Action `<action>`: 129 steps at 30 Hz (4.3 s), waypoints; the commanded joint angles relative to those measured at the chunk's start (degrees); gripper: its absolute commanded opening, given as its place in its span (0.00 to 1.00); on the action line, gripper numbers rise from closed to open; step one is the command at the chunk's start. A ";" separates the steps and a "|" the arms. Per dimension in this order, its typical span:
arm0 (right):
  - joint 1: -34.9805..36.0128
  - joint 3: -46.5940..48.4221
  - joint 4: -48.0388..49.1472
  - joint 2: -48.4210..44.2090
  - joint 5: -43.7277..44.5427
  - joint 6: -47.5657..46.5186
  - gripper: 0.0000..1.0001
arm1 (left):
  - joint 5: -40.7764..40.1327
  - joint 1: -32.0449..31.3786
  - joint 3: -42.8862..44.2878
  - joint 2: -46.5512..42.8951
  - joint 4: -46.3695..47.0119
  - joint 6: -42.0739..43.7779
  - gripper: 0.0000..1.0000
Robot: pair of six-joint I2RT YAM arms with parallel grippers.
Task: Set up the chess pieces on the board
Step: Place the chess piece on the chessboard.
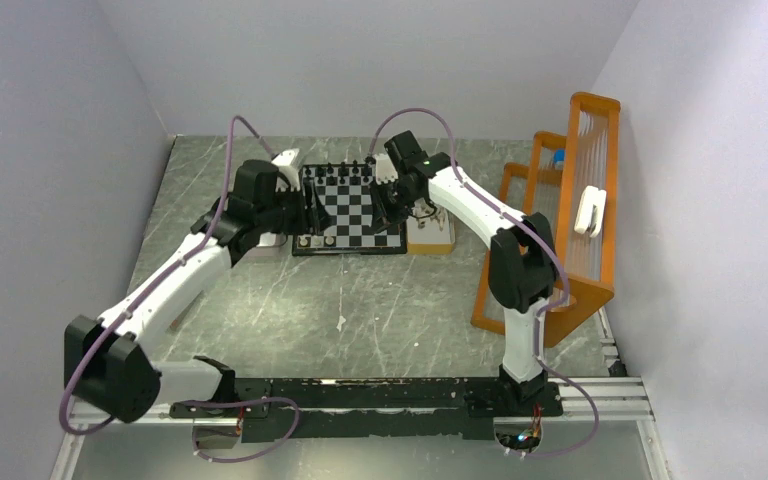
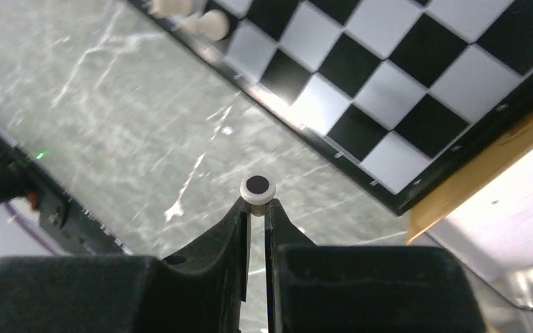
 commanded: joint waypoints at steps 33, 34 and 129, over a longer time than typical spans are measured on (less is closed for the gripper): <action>1.97 -20.80 29.74 -19.36 -20.96 6.18 0.13 | 21.40 1.57 0.29 14.03 16.24 -23.68 0.54; 1.96 -21.07 30.31 -19.46 -20.93 6.46 0.13 | 20.90 1.57 0.12 14.30 16.01 -23.92 0.54; 2.61 -30.96 43.82 -22.22 -11.36 13.40 0.12 | 13.58 3.85 -7.48 15.58 29.21 -36.89 0.37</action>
